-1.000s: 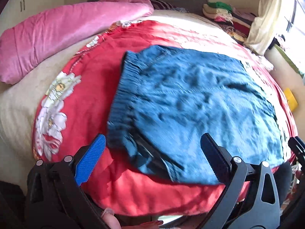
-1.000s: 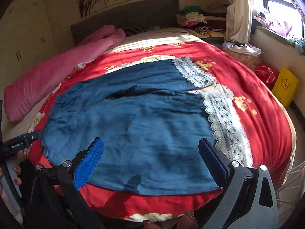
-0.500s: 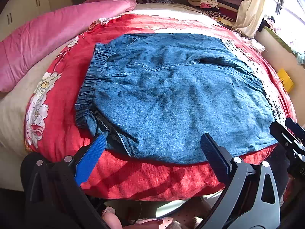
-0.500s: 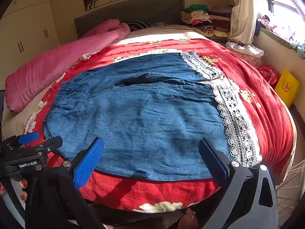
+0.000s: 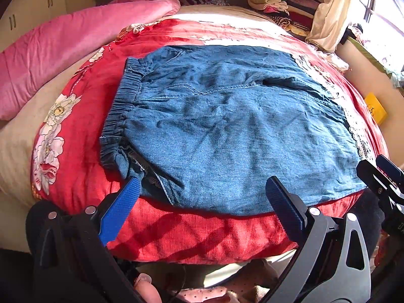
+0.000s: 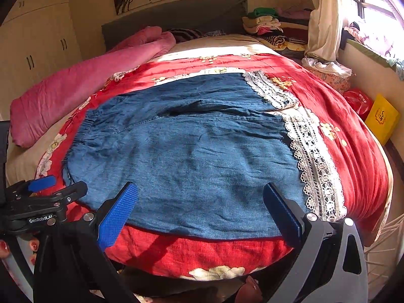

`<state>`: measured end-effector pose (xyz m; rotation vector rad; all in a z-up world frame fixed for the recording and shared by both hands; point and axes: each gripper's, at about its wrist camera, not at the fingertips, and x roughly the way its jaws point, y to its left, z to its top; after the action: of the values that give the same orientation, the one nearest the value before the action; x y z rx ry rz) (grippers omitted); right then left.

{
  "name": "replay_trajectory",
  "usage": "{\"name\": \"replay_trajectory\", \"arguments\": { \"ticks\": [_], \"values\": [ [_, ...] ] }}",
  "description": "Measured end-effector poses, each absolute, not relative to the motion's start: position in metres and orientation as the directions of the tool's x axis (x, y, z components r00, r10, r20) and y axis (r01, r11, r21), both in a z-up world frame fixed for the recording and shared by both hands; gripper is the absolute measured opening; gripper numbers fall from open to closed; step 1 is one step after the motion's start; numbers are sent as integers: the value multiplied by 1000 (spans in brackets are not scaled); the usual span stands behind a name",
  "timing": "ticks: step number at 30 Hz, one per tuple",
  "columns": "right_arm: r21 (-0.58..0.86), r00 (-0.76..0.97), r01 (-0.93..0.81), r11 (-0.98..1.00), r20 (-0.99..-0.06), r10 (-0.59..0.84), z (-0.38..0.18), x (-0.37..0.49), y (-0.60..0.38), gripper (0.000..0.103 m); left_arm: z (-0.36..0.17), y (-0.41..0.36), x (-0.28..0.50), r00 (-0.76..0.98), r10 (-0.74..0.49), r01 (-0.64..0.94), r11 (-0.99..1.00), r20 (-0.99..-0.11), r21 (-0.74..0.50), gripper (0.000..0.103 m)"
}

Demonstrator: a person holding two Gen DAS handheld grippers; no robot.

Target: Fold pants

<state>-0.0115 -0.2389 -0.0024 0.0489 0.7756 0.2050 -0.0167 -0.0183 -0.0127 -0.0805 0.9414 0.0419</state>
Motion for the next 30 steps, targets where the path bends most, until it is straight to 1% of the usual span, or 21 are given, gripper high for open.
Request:
{"name": "replay_trajectory", "arguments": {
  "ticks": [21,25,30],
  "values": [
    [99,694,-179,979,-693,197,-1,-11,-232,99,-12,-13,-18,588,17,-89,995,-809,-45,94],
    [95,692,-180,979,-695,195,-1,-11,-231,99,-9,-7,-19,599,55,-117,993,-799,-18,94],
    [87,690,-184,979,-698,191,-2,-9,-228,99,-4,17,-19,610,89,-182,983,-787,-29,94]
  ]
}}
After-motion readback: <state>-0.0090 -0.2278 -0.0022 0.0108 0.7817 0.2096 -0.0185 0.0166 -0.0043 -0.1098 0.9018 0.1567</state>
